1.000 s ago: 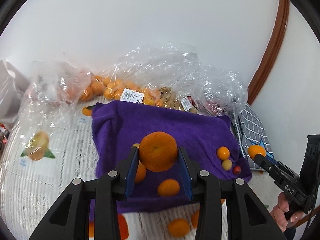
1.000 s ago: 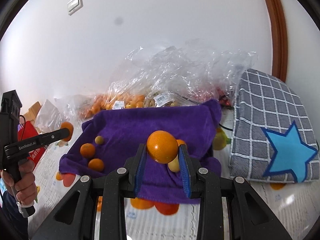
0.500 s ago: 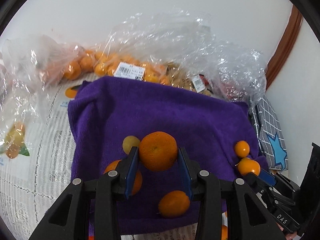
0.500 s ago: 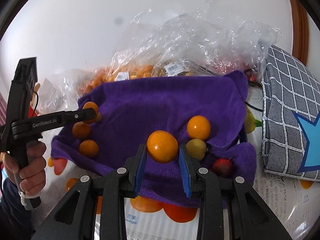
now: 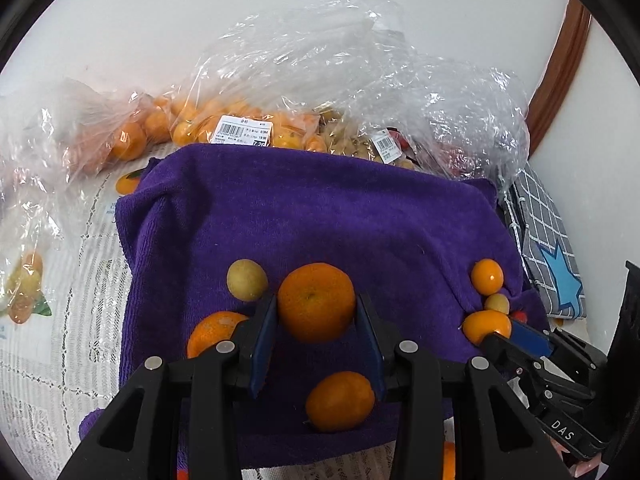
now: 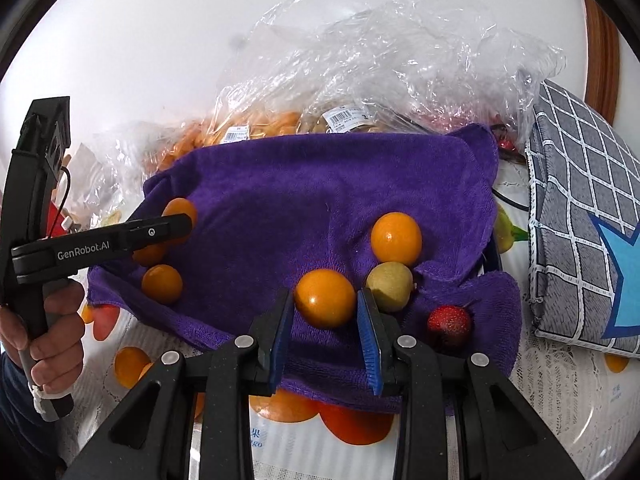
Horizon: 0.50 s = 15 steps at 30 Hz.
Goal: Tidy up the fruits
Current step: 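Open both grippers to drop the oranges onto the towel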
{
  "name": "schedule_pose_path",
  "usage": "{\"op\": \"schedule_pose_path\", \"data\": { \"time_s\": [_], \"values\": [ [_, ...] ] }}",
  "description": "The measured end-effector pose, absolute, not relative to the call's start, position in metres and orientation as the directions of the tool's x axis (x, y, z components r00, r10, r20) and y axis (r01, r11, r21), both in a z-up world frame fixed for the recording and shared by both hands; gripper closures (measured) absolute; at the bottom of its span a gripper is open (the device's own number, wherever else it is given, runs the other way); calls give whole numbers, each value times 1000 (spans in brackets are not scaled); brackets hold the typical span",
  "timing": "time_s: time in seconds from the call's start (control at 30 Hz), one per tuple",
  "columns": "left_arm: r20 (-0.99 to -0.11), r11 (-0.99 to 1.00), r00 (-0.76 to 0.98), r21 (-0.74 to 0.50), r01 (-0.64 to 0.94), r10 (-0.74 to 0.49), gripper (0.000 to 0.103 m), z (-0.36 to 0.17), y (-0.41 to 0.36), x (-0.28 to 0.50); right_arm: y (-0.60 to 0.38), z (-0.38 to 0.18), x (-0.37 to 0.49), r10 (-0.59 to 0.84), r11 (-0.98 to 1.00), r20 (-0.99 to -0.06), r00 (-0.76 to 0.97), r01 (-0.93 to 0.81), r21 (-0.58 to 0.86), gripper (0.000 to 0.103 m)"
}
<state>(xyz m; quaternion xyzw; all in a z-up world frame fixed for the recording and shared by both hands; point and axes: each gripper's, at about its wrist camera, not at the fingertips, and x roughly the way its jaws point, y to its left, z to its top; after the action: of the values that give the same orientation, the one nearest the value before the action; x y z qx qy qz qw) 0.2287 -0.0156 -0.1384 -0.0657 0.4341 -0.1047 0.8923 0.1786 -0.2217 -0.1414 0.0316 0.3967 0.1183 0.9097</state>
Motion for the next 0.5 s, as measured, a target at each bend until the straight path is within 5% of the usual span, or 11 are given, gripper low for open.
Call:
{"op": "schedule_pose_path", "data": {
  "time_s": [0.5],
  "values": [
    [-771, 975, 597, -188, 116, -220, 65, -136, -20, 224, -222, -136, 171, 222, 975, -692, 687, -180, 133, 63]
  ]
}}
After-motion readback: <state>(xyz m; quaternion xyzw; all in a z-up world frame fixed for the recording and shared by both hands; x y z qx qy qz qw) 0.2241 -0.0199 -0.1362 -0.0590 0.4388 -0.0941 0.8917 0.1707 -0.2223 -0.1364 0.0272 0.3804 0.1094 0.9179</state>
